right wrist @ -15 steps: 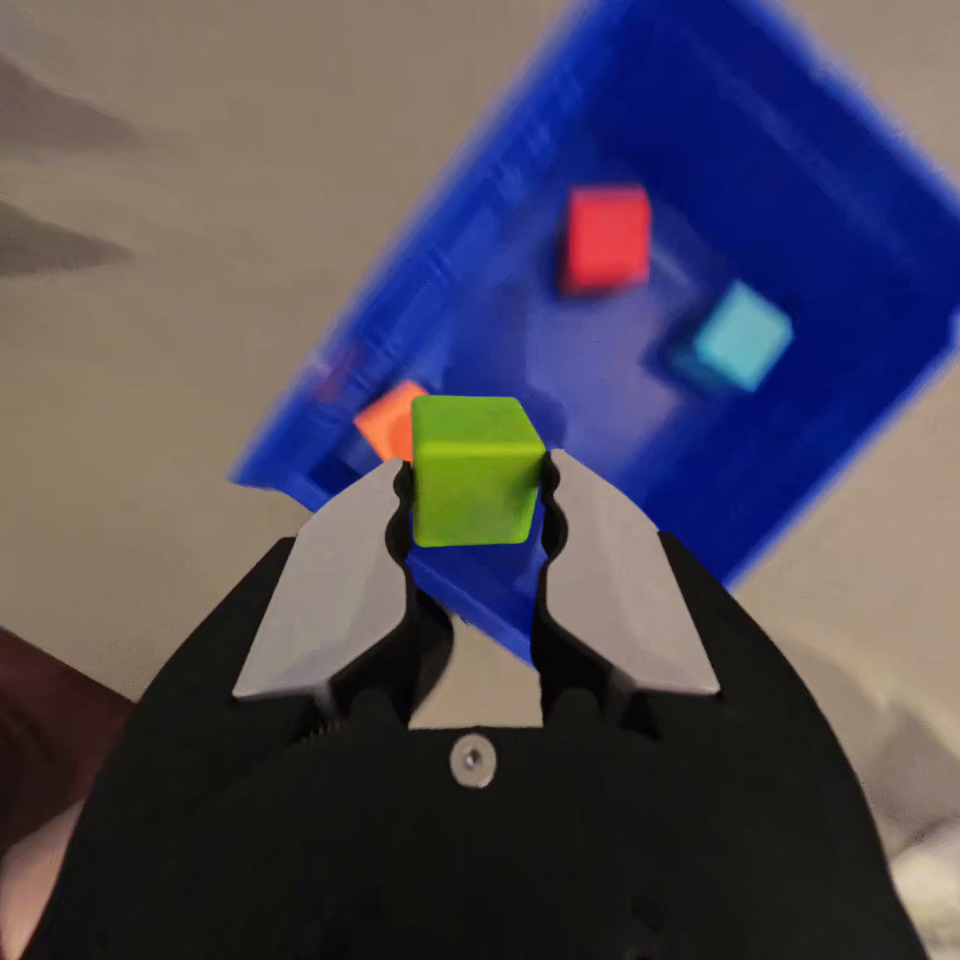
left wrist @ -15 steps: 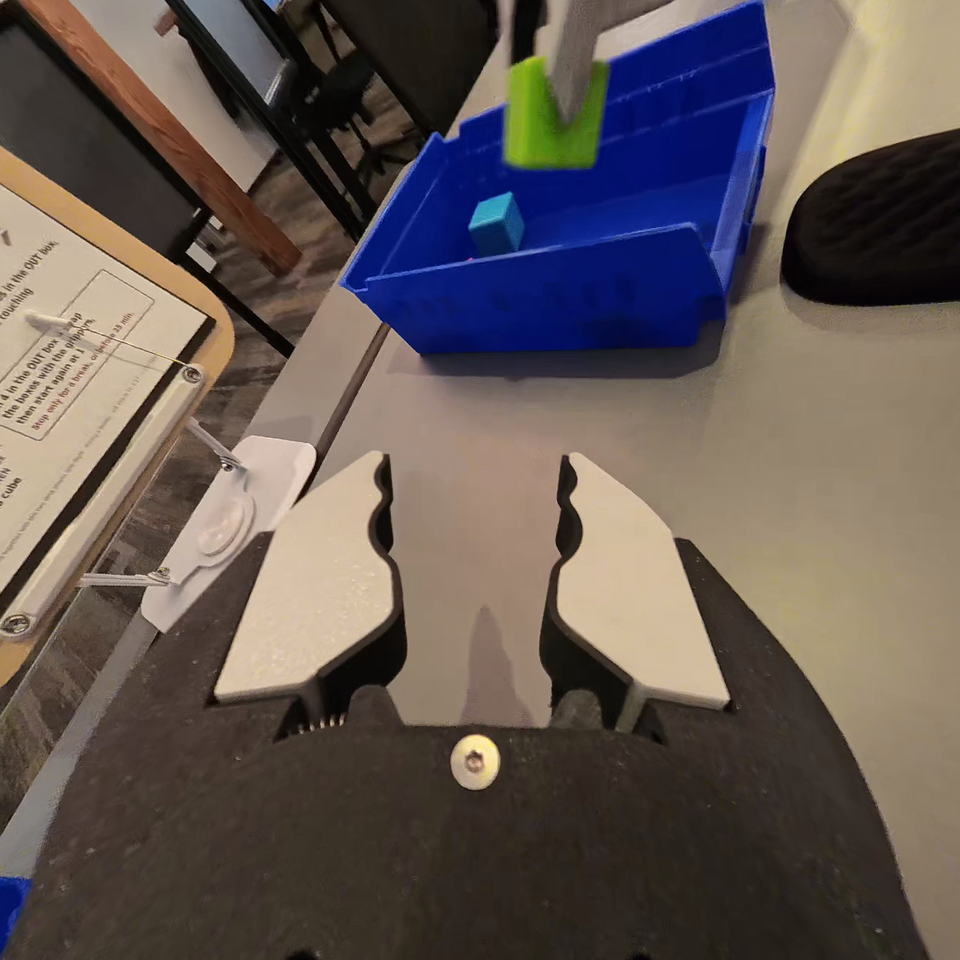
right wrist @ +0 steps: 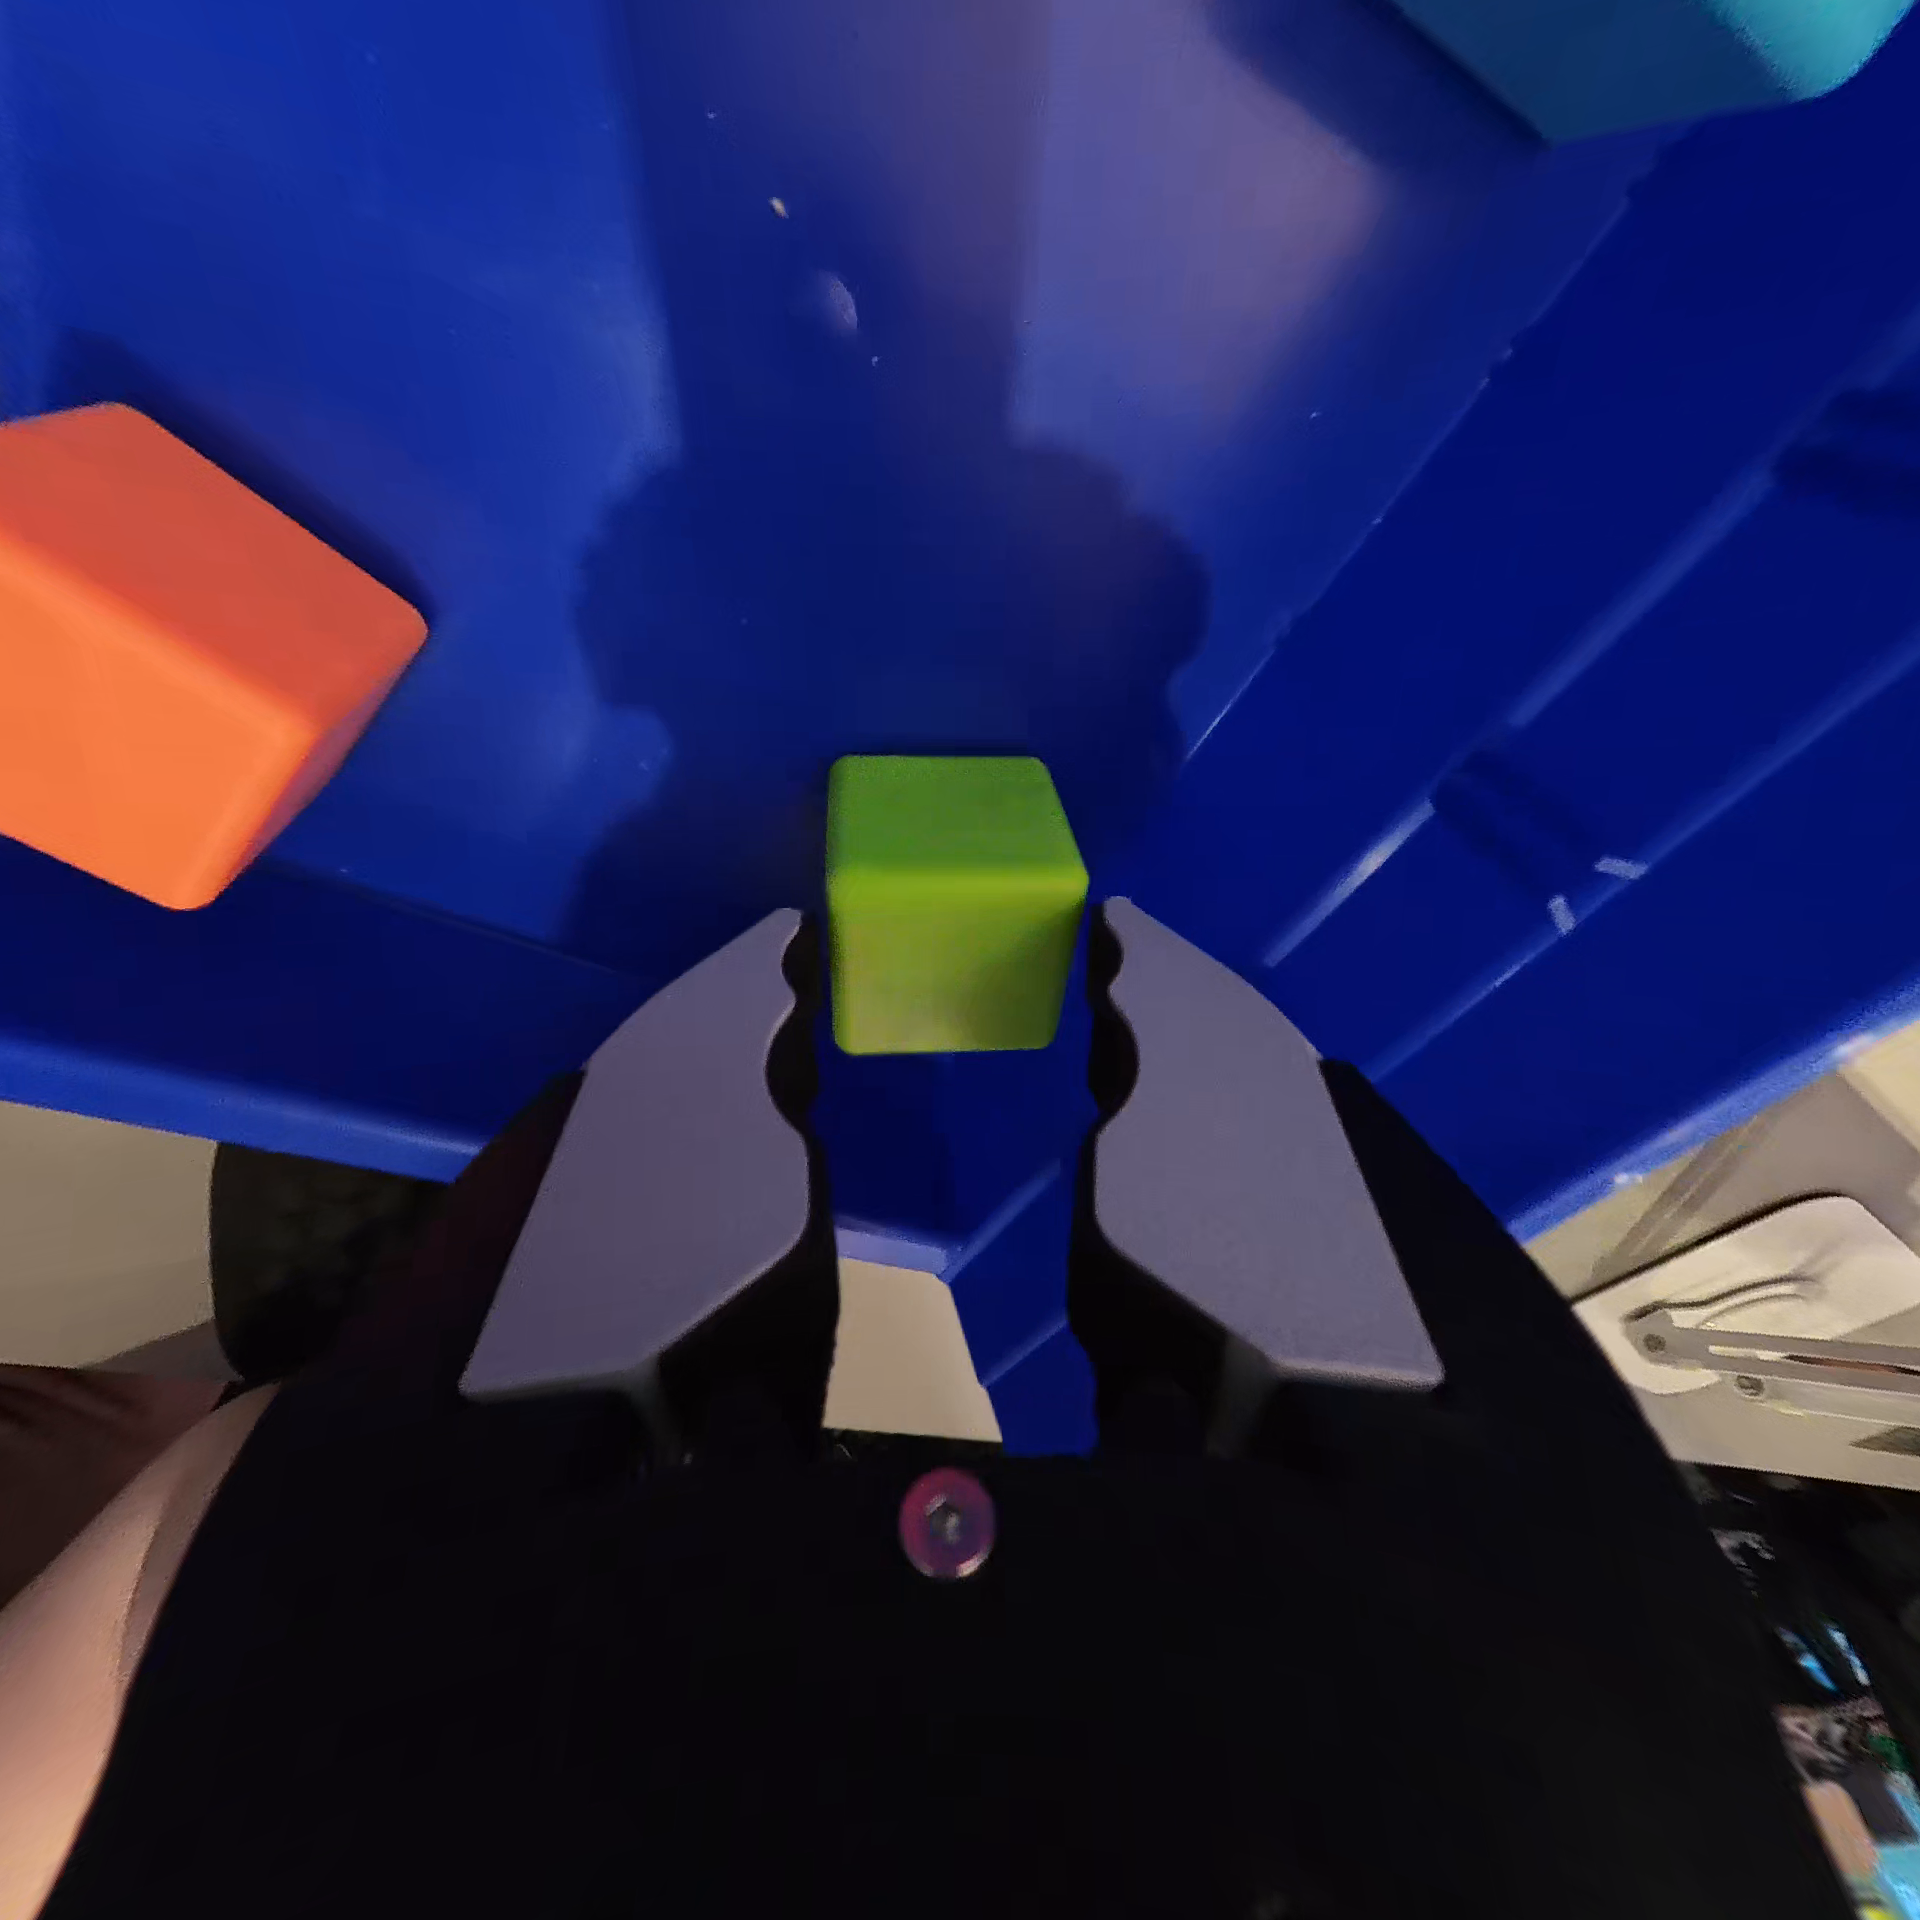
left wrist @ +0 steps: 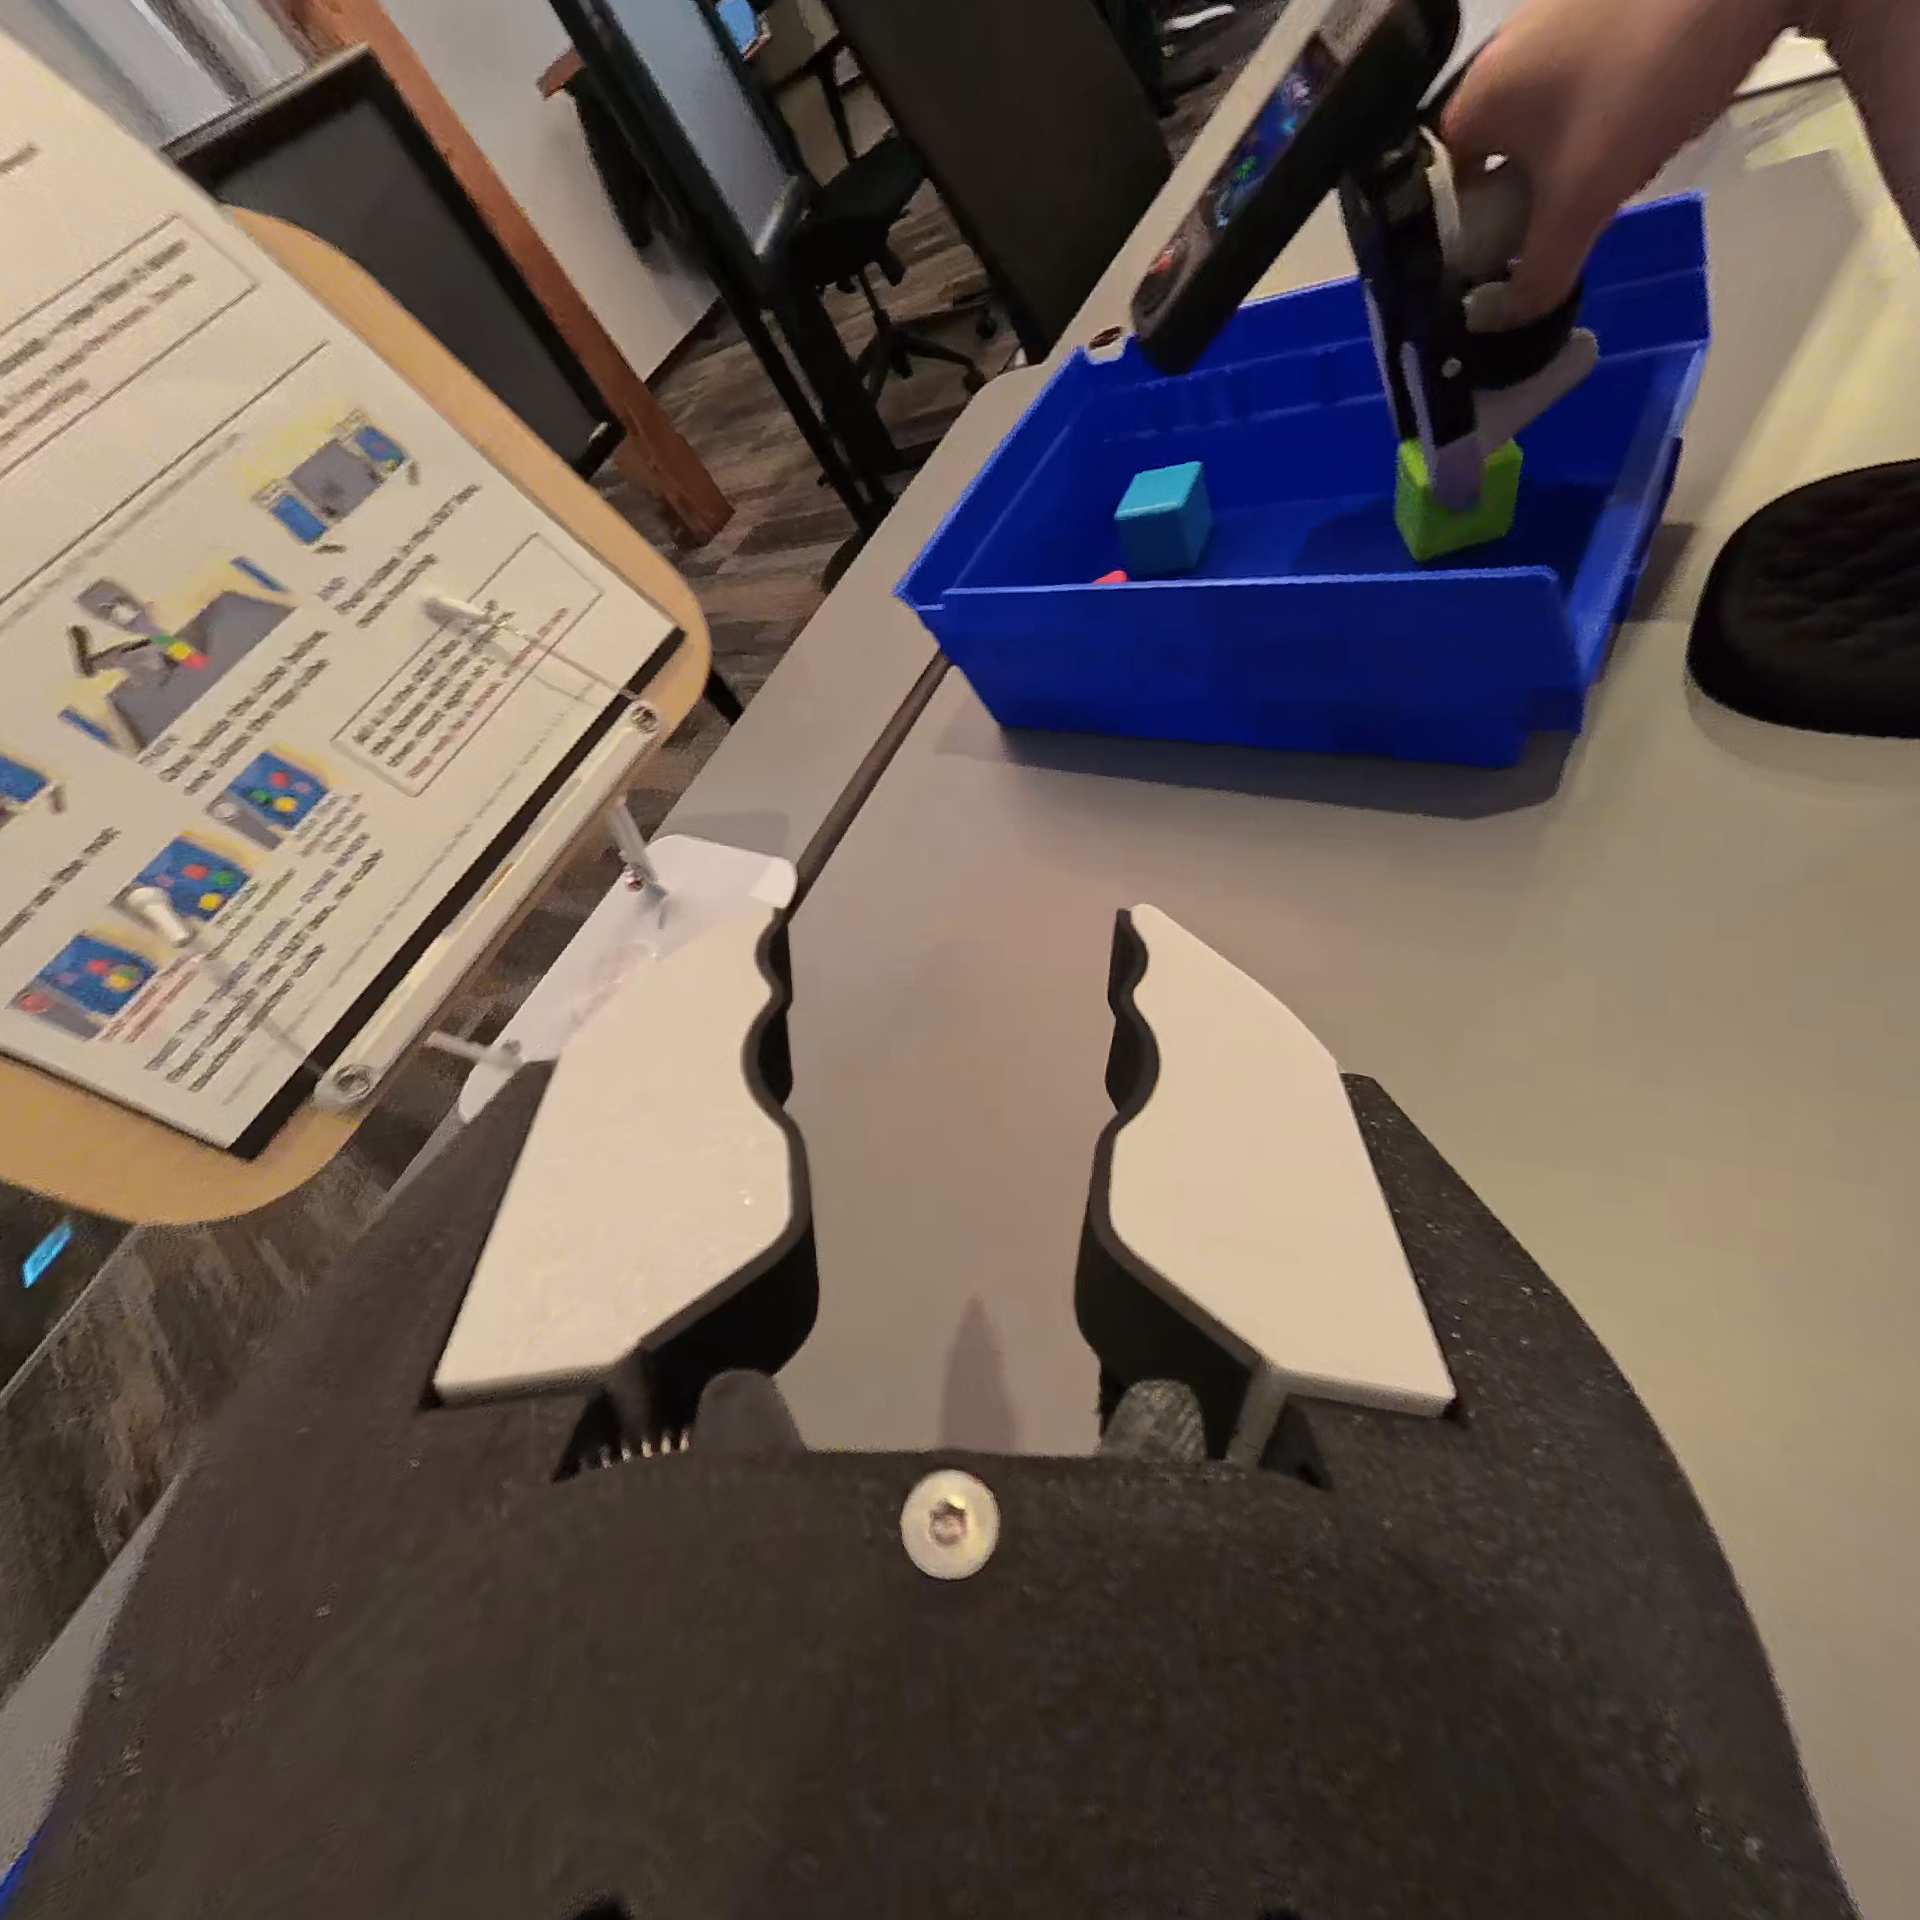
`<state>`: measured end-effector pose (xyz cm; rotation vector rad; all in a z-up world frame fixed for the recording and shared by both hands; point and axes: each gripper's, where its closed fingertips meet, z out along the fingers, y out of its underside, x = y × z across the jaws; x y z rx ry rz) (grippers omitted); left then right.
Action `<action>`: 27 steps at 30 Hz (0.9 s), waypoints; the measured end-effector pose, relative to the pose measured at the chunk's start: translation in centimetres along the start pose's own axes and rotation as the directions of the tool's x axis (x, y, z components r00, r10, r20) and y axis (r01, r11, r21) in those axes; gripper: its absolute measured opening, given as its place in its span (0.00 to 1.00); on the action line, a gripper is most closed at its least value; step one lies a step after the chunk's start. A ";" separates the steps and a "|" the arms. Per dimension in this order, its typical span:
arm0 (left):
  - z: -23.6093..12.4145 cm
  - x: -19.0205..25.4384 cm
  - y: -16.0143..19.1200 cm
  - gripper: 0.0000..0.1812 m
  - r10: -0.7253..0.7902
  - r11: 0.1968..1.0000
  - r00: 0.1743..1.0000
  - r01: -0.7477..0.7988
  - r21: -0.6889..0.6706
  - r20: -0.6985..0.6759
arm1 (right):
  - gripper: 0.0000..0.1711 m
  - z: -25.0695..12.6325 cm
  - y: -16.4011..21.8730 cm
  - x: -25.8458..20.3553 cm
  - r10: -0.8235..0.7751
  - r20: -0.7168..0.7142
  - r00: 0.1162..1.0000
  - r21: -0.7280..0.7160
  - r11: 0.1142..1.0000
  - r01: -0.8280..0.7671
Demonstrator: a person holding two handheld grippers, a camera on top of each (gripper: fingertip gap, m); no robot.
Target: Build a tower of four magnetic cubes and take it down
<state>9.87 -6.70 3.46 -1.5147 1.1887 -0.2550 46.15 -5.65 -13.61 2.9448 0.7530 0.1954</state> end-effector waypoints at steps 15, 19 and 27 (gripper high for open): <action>-20.6 -19.4 14.5 0.34 -0.234 0.804 0.684 0.535 -0.258 0.691 | 0.33 -7.2 -0.5 9.4 0.492 0.084 0.867 0.551 0.702 -0.451; -23.4 -18.9 20.8 0.36 -0.438 0.591 0.557 0.770 -0.241 0.706 | 0.27 -3.2 -1.5 8.4 0.437 0.180 0.881 0.432 0.770 -0.470; -25.1 -18.4 29.0 0.32 -0.385 0.368 0.484 0.862 -0.350 0.786 | 0.03 -2.2 -2.4 6.4 0.401 0.215 0.890 0.352 0.819 -0.454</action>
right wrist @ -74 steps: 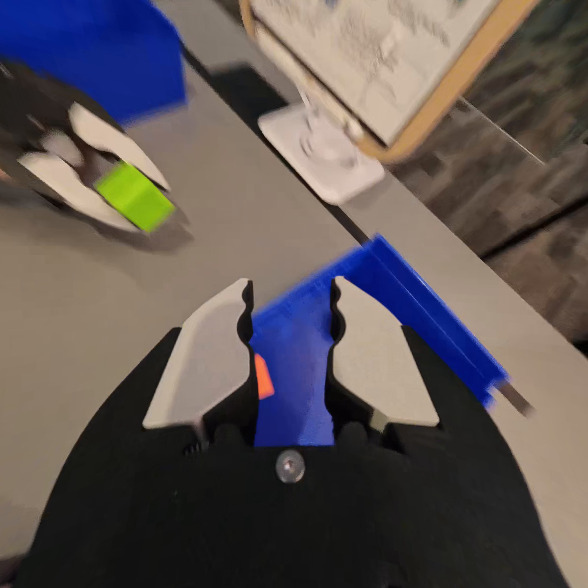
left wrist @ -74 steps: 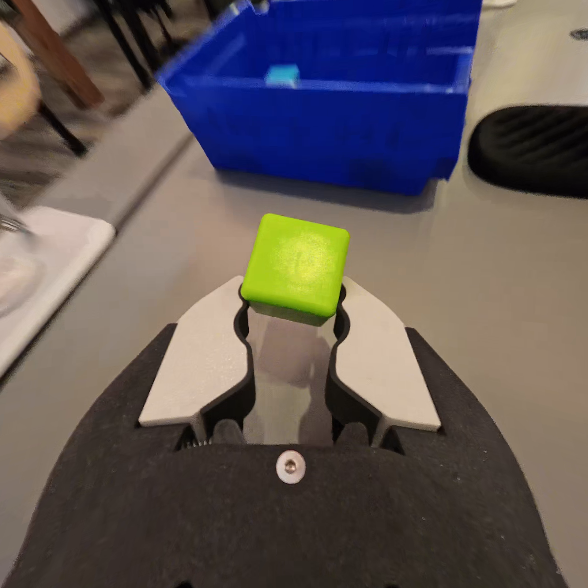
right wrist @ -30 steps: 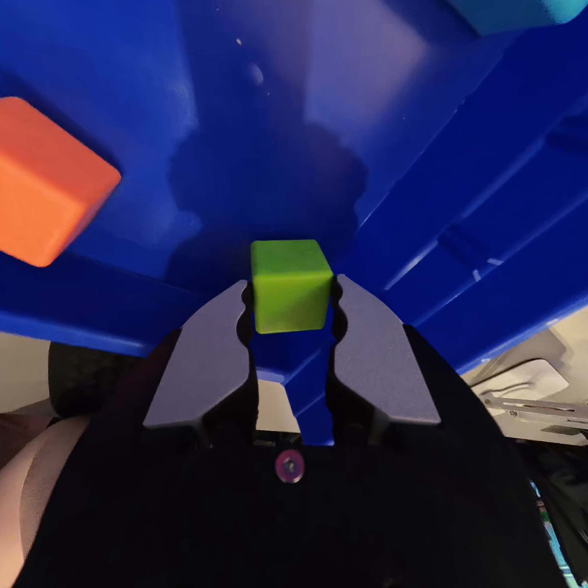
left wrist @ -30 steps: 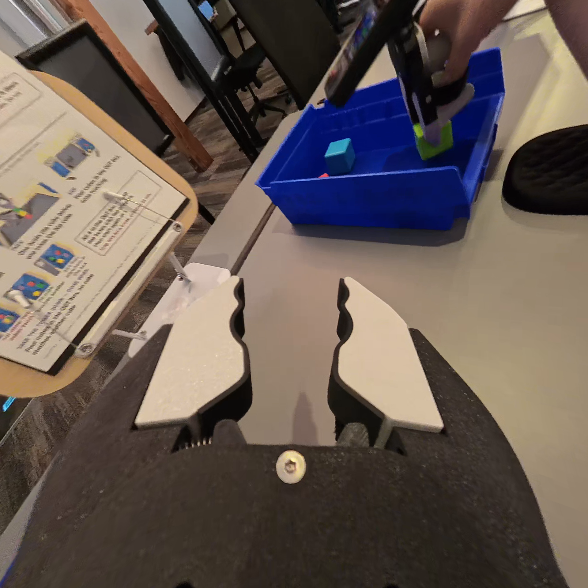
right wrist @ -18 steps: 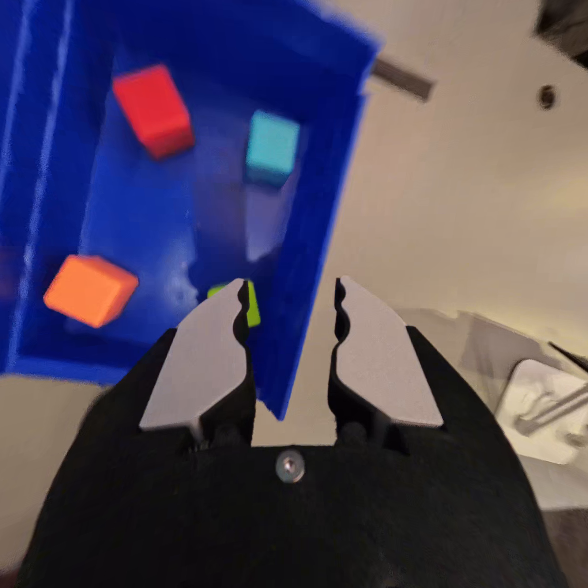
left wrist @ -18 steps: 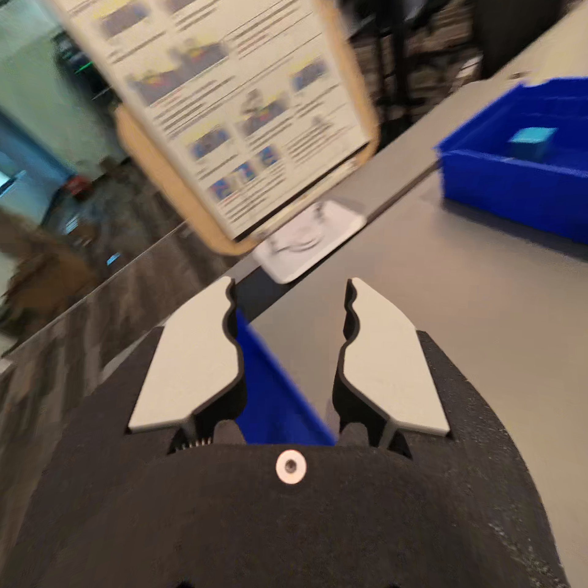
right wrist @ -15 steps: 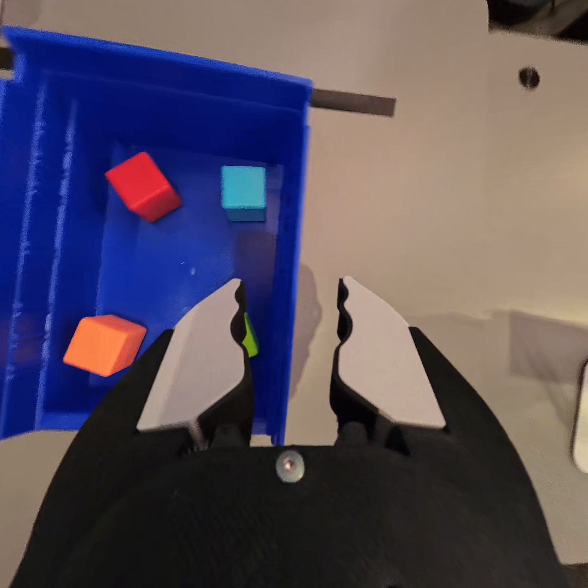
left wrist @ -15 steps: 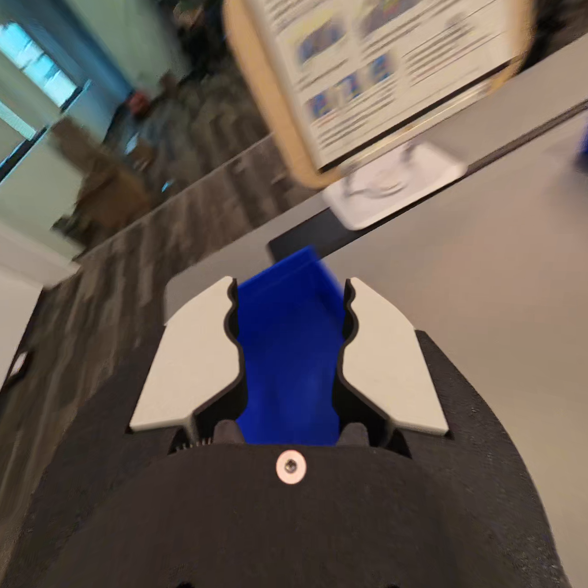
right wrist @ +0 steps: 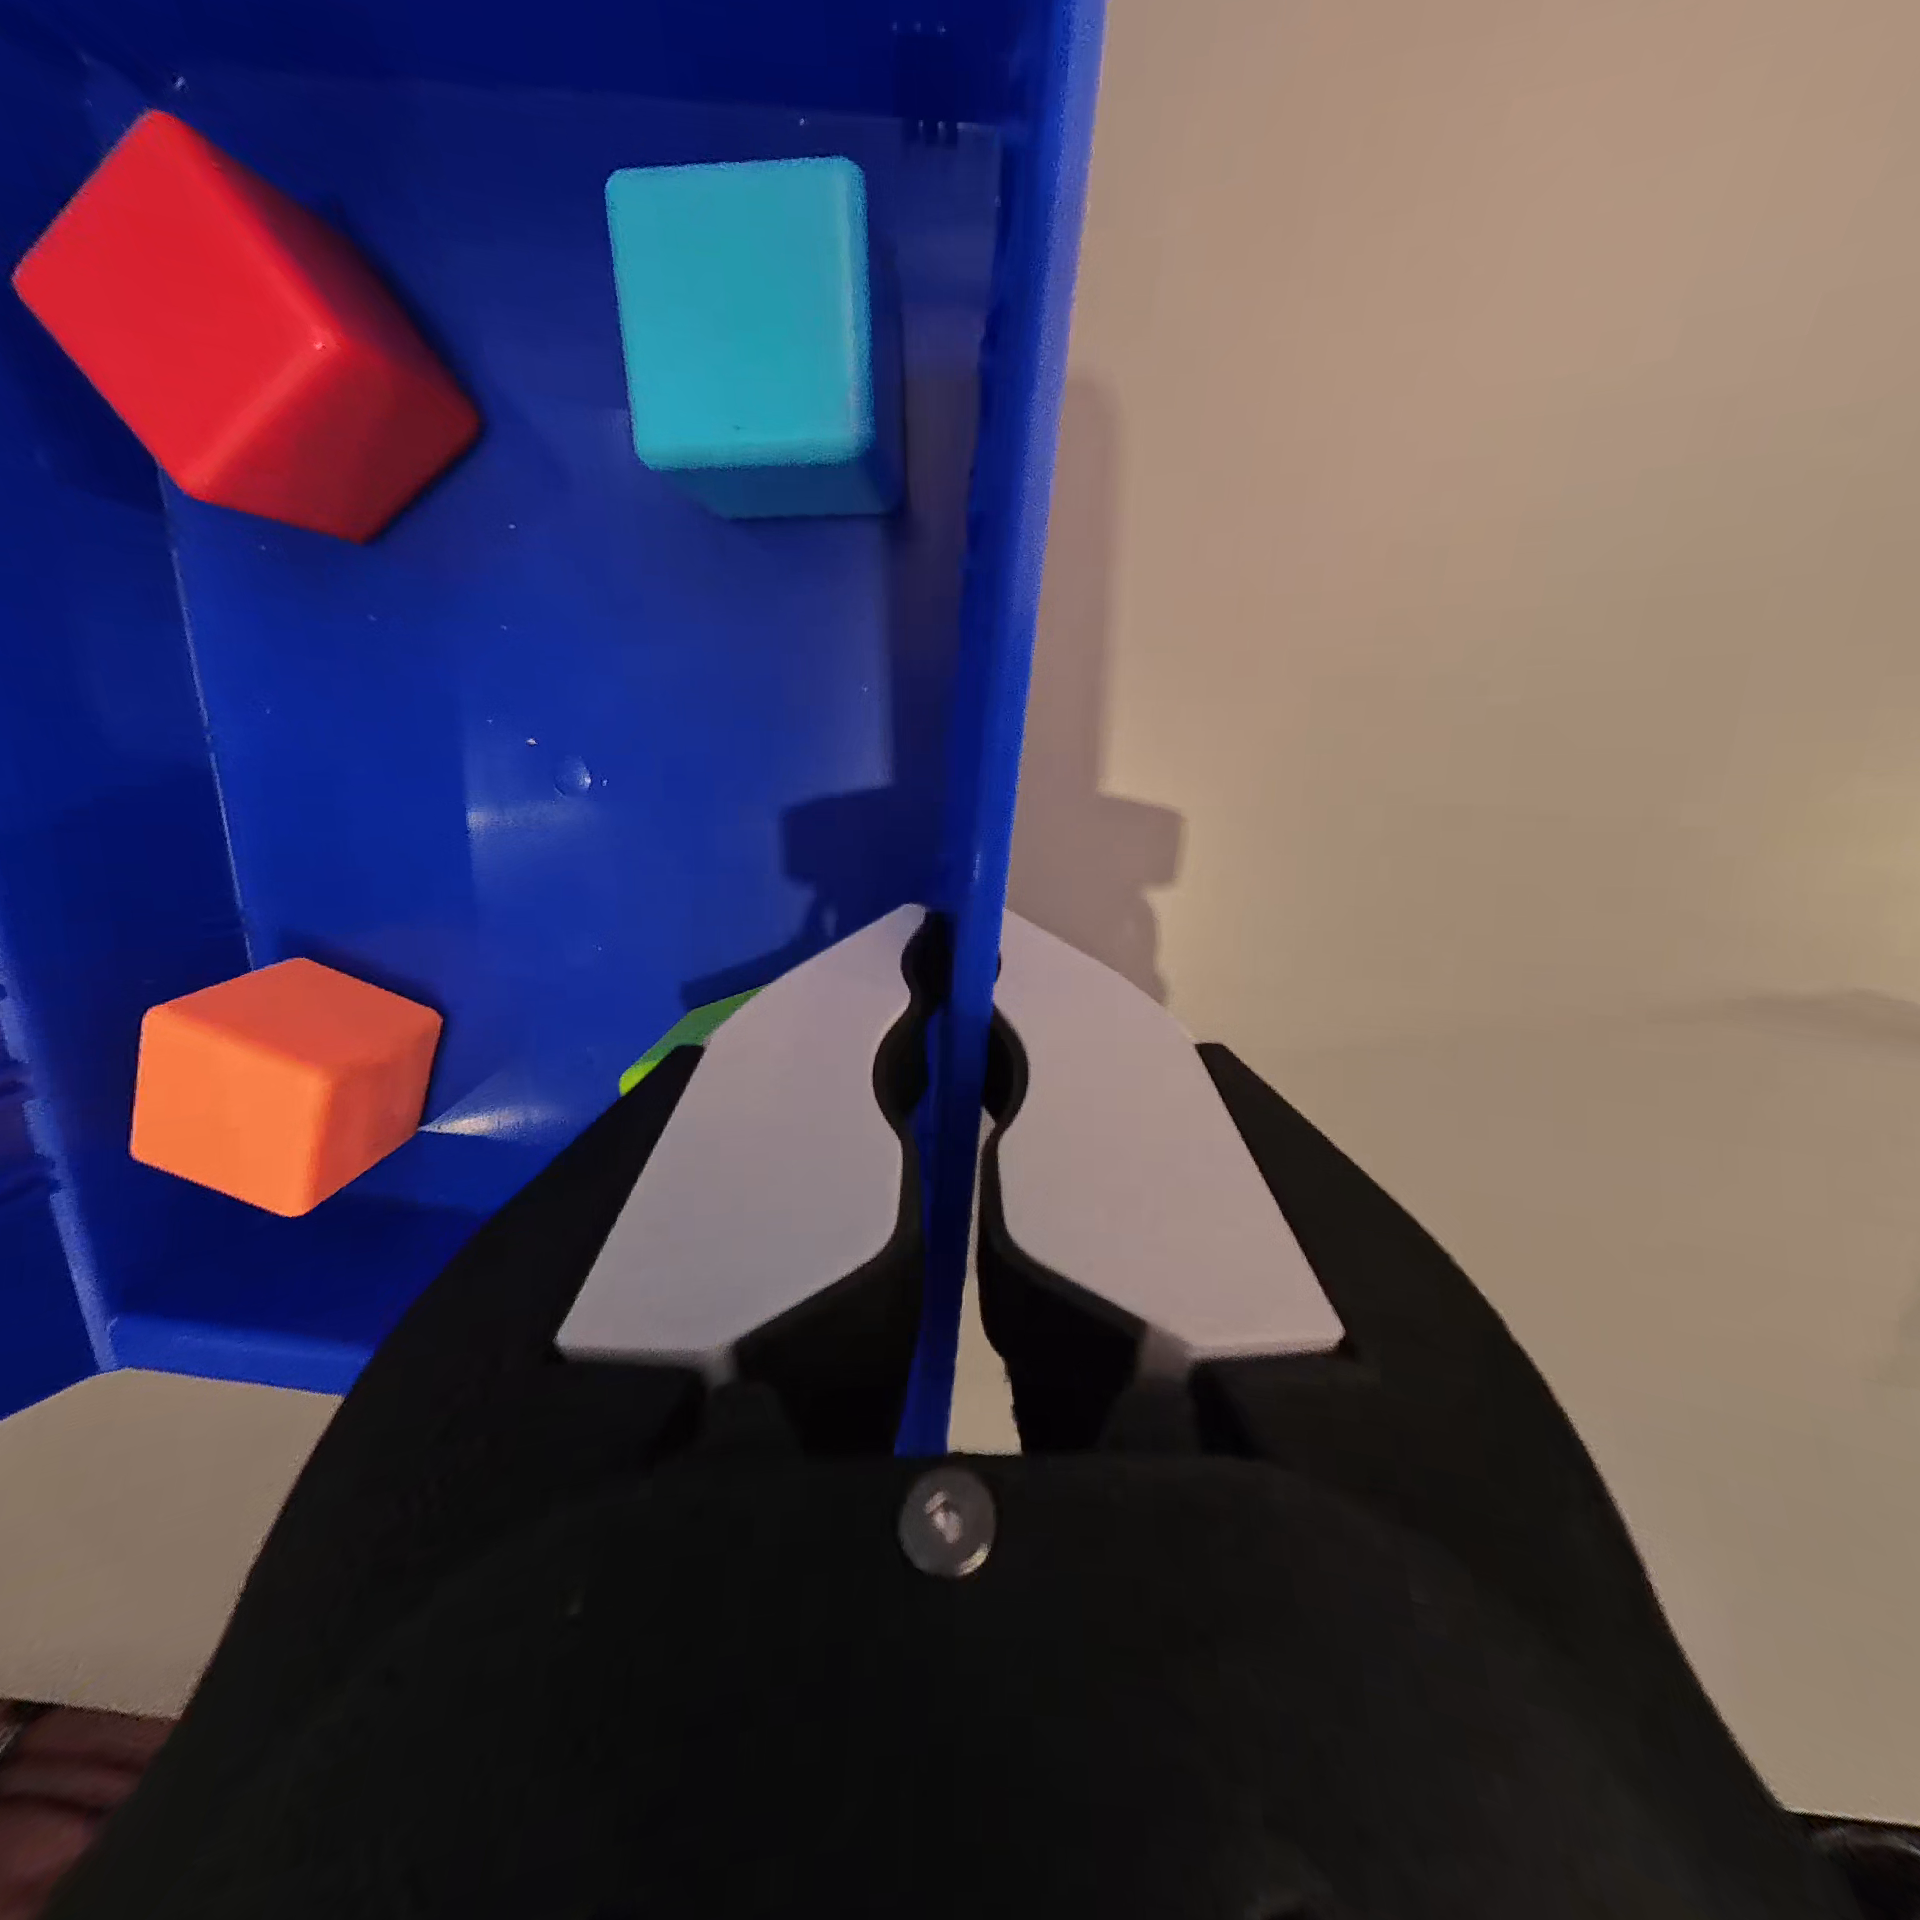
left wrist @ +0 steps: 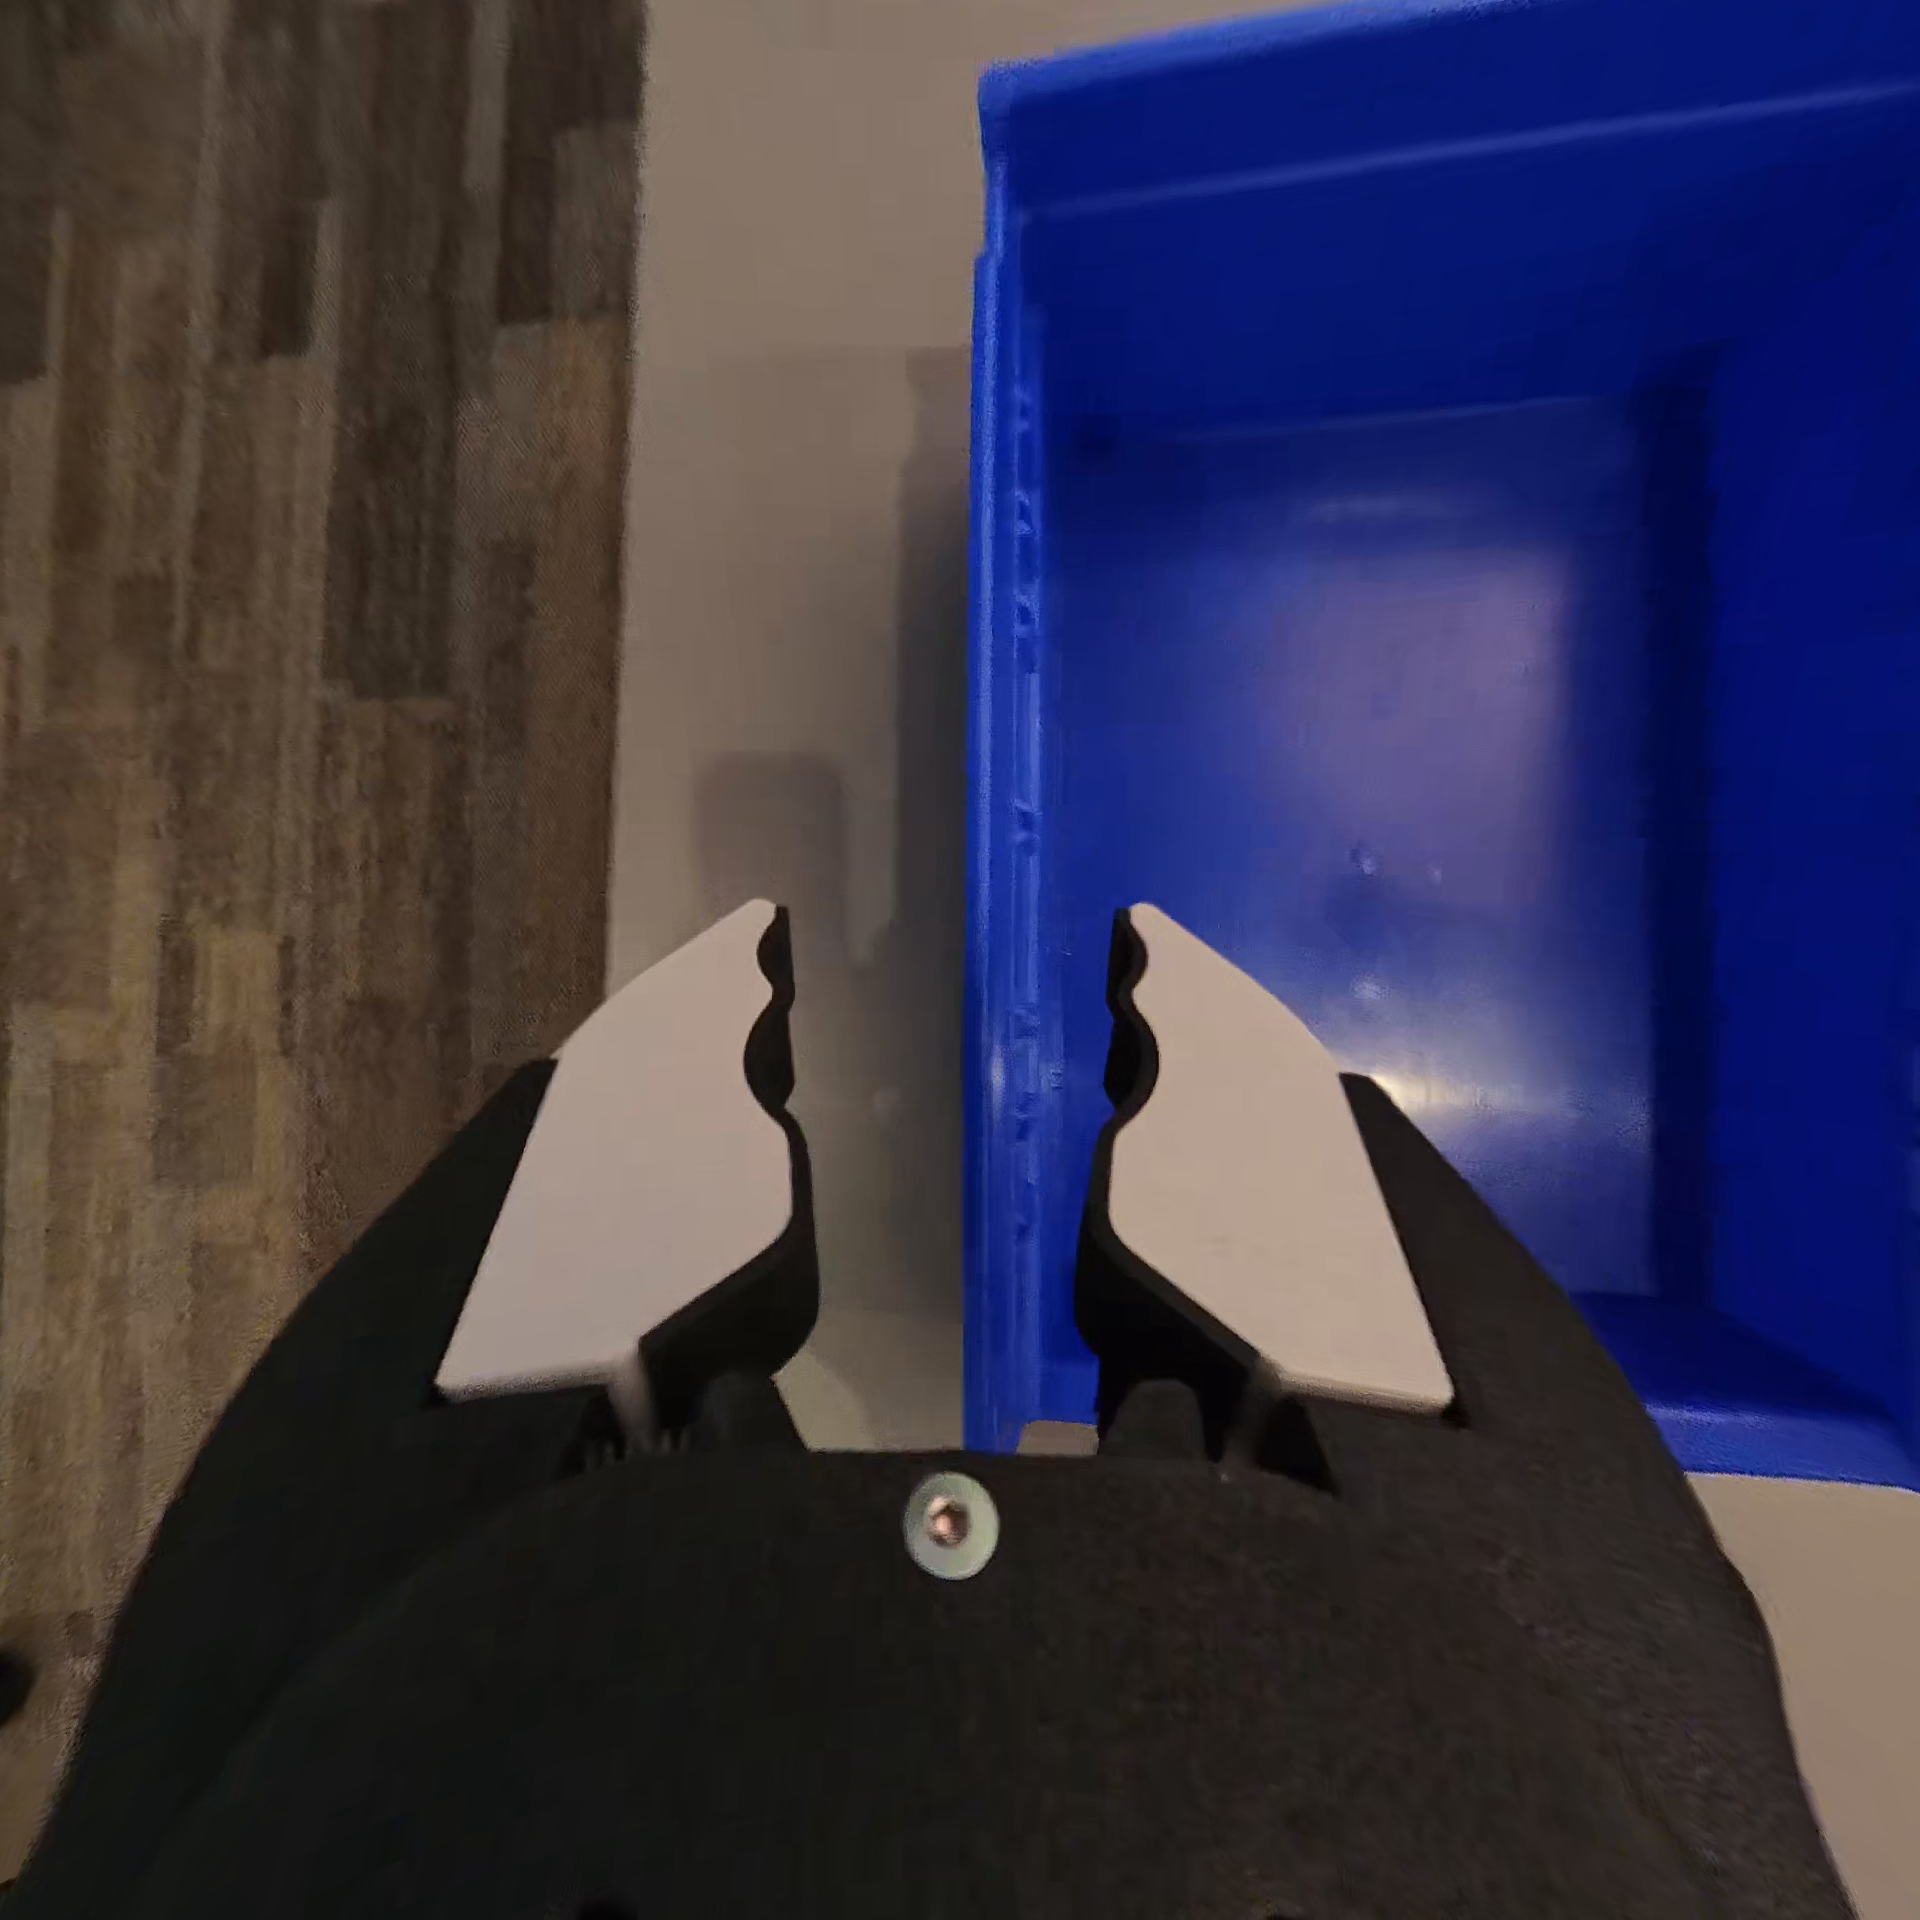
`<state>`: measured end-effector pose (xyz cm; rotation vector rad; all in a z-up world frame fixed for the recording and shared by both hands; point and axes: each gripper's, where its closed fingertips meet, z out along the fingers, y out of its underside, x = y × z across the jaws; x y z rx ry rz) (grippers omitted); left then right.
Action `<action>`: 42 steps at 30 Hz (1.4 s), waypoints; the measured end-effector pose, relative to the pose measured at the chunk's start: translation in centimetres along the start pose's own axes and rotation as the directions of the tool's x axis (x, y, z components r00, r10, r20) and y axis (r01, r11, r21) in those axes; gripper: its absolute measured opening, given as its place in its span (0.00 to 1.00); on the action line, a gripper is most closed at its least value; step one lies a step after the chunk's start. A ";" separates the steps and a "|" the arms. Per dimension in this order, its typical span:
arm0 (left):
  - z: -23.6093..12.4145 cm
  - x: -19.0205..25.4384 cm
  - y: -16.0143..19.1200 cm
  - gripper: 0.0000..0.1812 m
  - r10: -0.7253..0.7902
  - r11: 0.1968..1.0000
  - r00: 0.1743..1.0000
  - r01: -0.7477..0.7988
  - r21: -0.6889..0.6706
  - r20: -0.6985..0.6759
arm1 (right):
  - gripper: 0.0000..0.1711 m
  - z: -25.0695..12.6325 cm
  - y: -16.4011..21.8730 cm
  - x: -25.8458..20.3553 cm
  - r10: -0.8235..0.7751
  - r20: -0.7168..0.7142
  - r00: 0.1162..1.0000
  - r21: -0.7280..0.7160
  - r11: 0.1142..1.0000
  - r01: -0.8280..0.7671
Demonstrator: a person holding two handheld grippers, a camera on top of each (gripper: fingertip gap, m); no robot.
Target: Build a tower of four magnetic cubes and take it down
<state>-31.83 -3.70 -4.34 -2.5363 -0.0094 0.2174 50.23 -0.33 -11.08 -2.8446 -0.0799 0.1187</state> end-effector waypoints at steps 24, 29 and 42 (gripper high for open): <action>3.2 11.9 3.4 0.16 0.316 0.880 0.940 -0.342 -0.331 -0.129 | 0.05 0.7 0.9 -14.5 -0.154 0.116 0.981 -0.164 0.971 0.172; 3.0 15.7 2.8 0.23 0.454 0.829 0.889 -0.447 -0.336 -0.063 | 0.08 1.1 0.3 -15.7 -0.185 0.131 0.974 -0.145 0.968 0.203; 2.3 23.6 2.2 0.33 0.602 0.771 0.798 -0.584 -0.253 -0.009 | 0.11 3.4 -1.1 -15.0 -0.207 0.009 0.978 -0.154 0.966 0.206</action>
